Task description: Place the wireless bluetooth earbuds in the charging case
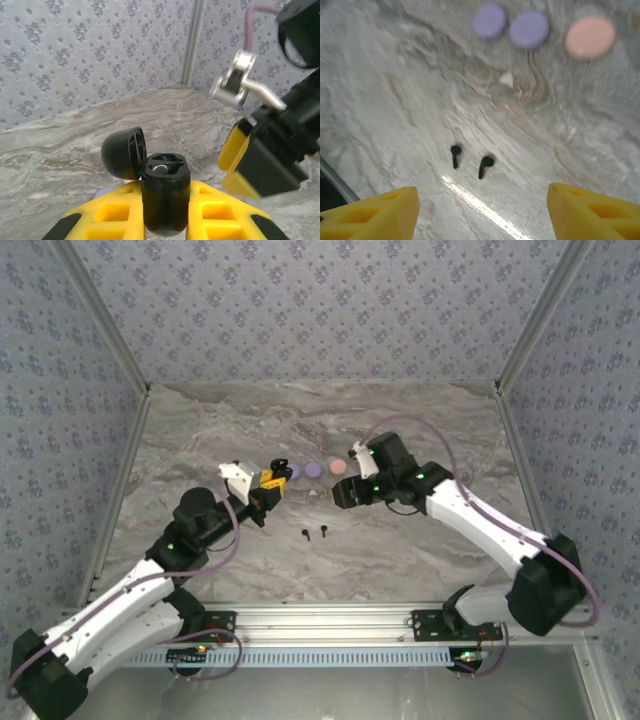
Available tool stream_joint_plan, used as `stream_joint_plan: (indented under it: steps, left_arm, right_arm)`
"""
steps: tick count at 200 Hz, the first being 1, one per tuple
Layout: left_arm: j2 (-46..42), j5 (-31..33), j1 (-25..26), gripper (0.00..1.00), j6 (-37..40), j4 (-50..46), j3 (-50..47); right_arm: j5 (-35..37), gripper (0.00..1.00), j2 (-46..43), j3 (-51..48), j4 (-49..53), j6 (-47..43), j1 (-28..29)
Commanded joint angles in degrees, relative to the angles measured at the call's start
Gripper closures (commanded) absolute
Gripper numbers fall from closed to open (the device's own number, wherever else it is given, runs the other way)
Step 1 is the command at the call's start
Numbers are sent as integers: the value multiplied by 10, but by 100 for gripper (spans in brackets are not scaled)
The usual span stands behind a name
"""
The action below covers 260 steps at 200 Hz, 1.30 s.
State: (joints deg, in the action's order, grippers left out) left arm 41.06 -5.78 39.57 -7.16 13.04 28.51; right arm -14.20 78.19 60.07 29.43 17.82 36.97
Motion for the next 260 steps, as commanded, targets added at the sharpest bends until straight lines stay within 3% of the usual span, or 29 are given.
stream_joint_plan:
  steps: [1,48,98,260]
  left_arm:
    - [-33,41,5,99,14,-29,-5]
    - [-61,58,5,100,23,-69,-10]
    - [-66,66,4,100,25,-75,-12]
    - [-61,64,5,100,31,-61,-10]
  right_arm:
    - [44,36,56,27,45,30,31]
    - [83,45,197,96,75,37,88]
    - [84,51,277,134,73,38,101]
    - [81,57,346,165,99,19,115]
